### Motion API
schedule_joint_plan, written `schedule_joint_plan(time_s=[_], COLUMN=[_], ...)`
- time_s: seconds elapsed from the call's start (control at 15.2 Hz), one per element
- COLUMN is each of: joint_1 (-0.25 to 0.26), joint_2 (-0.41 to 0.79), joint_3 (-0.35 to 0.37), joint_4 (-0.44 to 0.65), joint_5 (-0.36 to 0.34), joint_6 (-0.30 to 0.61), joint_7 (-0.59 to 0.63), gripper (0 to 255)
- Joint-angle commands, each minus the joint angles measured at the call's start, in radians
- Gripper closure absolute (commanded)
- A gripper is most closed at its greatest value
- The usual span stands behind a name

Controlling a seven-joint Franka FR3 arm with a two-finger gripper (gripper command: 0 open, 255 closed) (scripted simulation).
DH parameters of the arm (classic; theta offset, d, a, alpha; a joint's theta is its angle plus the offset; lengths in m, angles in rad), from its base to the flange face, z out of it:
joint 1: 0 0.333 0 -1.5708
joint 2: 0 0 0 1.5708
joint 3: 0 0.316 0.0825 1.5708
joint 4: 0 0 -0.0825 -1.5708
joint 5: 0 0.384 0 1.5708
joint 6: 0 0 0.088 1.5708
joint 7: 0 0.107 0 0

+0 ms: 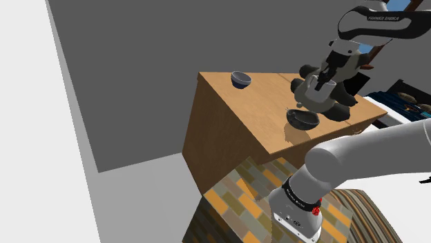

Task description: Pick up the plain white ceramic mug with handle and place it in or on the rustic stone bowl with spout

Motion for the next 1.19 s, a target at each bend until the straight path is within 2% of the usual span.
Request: schedule_joint_plan(time_s=[0.0, 1.12], joint_1=[-0.005, -0.012], joint_2=[-0.004, 0.032], joint_3=[-0.01, -0.068], joint_4=[-0.017, -0.197], joint_5=[-0.008, -0.038], joint_6=[0.015, 0.232], joint_7=[-0.008, 0.003], gripper=[255, 255])
